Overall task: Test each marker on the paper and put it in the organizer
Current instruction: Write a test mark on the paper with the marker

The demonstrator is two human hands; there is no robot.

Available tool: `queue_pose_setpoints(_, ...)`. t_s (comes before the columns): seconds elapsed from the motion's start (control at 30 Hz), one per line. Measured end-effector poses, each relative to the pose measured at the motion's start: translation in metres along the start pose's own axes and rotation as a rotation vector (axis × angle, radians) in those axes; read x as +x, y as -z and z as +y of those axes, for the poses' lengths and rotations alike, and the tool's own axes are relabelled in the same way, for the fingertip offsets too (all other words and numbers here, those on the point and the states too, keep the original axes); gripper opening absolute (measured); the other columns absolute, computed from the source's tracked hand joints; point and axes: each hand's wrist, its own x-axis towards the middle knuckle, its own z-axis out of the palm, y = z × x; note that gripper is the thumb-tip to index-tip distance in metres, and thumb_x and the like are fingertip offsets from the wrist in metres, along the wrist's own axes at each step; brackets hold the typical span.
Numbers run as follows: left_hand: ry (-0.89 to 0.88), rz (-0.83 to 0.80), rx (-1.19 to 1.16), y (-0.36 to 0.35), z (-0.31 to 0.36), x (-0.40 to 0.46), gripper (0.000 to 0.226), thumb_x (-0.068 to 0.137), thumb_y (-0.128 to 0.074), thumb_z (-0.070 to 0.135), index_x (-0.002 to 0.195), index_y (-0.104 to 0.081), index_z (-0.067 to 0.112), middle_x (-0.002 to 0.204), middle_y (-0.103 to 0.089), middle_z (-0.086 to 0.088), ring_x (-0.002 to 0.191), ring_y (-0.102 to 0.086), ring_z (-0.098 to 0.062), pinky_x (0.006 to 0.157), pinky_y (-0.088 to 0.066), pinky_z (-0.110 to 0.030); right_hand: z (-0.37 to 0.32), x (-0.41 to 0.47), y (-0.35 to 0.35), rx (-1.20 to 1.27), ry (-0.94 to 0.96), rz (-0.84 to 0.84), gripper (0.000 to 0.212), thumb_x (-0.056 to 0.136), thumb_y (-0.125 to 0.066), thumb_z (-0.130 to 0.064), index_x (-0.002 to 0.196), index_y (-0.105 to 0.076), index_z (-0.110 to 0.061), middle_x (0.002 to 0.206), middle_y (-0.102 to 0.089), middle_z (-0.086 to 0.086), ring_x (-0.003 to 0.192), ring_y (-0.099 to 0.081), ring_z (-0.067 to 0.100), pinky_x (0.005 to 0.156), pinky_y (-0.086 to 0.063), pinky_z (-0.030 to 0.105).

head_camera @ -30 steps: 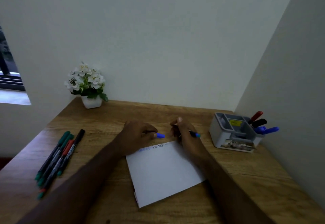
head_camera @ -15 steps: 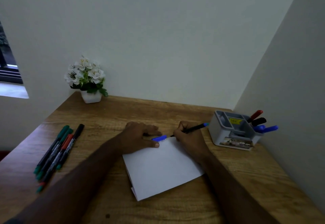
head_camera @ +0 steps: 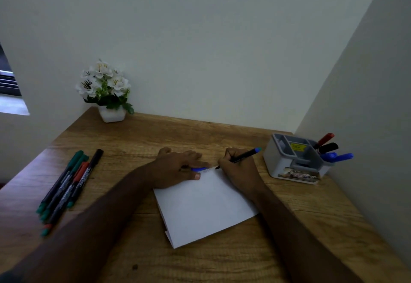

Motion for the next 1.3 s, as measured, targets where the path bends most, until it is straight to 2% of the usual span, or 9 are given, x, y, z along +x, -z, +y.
queue_pose_setpoints(0.27, -0.033, -0.019, 0.013, 0.0002, -0.0014, 0.0005, 0.044, 0.099, -0.042, 0.048, 0.142, -0.034, 0.052, 0.162, -0.014, 0.014, 0.148, -0.005, -0.003, 0.114, 0.006, -0.05, 0.002, 0.0008, -0.0014, -0.035, 0.013, -0.005, 0.032, 0.079, -0.061, 0.003, 0.054, -0.046, -0.012, 0.053, -0.046, 0.0, 0.053, -0.042, 0.01, 0.053, -0.037, 0.026)
queue_pose_setpoints(0.43, -0.045, -0.016, 0.024, 0.0001, -0.002, 0.0005, 0.04, 0.1, -0.041, 0.048, 0.14, -0.039, 0.051, 0.162, -0.013, 0.013, 0.148, -0.006, -0.003, 0.114, 0.005, -0.051, 0.0025, 0.0019, -0.0021, -0.049, 0.003, 0.004, 0.038, 0.08, -0.063, 0.003, 0.052, -0.046, -0.018, 0.049, -0.048, -0.012, 0.051, -0.045, 0.003, 0.052, -0.039, 0.019)
queue_pose_setpoints(0.63, -0.053, -0.01, 0.004, -0.0006, -0.0021, -0.0006, 0.039, 0.099, -0.041, 0.049, 0.137, -0.038, 0.056, 0.162, -0.014, 0.012, 0.148, -0.005, -0.002, 0.114, 0.006, -0.051, 0.0036, 0.002, -0.0007, -0.052, 0.017, 0.015, 0.032, 0.078, -0.063, 0.003, 0.054, -0.047, -0.01, 0.054, -0.046, 0.001, 0.052, -0.042, 0.009, 0.051, -0.037, 0.022)
queue_pose_setpoints(0.8, -0.052, -0.012, -0.005, 0.0002, -0.0022, -0.0002, 0.038, 0.1, -0.041, 0.049, 0.137, -0.038, 0.056, 0.162, -0.014, 0.012, 0.148, -0.005, -0.002, 0.114, 0.006, -0.052, 0.0015, 0.0007, -0.0018, -0.05, 0.013, -0.002, 0.031, 0.08, -0.063, 0.004, 0.055, -0.05, -0.01, 0.054, -0.05, -0.004, 0.052, -0.046, 0.005, 0.052, -0.039, 0.019)
queue_pose_setpoints(0.97, -0.05, -0.014, -0.023, 0.0004, -0.0013, -0.0011, 0.038, 0.1, -0.042, 0.048, 0.137, -0.04, 0.054, 0.162, -0.014, 0.012, 0.148, -0.005, -0.003, 0.114, 0.008, -0.051, 0.0049, 0.0034, -0.002, -0.039, -0.007, 0.022, 0.025, 0.08, -0.064, 0.003, 0.059, -0.053, -0.002, 0.056, -0.052, 0.002, 0.053, -0.047, 0.005, 0.052, -0.04, 0.016)
queue_pose_setpoints(1.1, -0.054, -0.005, -0.024, 0.0002, -0.0014, -0.001, 0.038, 0.099, -0.043, 0.048, 0.137, -0.04, 0.054, 0.162, -0.015, 0.011, 0.148, -0.006, -0.003, 0.114, 0.008, -0.051, 0.0059, 0.0038, -0.002, -0.061, -0.002, 0.025, 0.027, 0.08, -0.063, 0.004, 0.057, -0.049, 0.0, 0.055, -0.048, 0.002, 0.051, -0.044, 0.005, 0.05, -0.037, 0.017)
queue_pose_setpoints(1.2, -0.054, -0.008, -0.027, 0.0004, -0.0014, -0.0009, 0.038, 0.099, -0.043, 0.048, 0.137, -0.041, 0.053, 0.161, -0.016, 0.012, 0.148, -0.006, -0.003, 0.114, 0.007, -0.052, 0.0053, 0.0036, -0.002, -0.049, -0.013, 0.022, 0.029, 0.079, -0.063, 0.004, 0.056, -0.05, -0.006, 0.052, -0.048, -0.004, 0.05, -0.044, 0.002, 0.05, -0.037, 0.014)
queue_pose_setpoints(1.3, -0.048, -0.005, -0.024, 0.0004, -0.0015, -0.0002, 0.038, 0.099, -0.043, 0.047, 0.136, -0.04, 0.055, 0.161, -0.016, 0.012, 0.148, -0.006, -0.002, 0.114, 0.007, -0.052, 0.0051, 0.0041, -0.0029, -0.054, -0.006, 0.021, 0.027, 0.079, -0.064, 0.003, 0.057, -0.05, -0.004, 0.054, -0.049, -0.001, 0.051, -0.044, 0.004, 0.05, -0.037, 0.015)
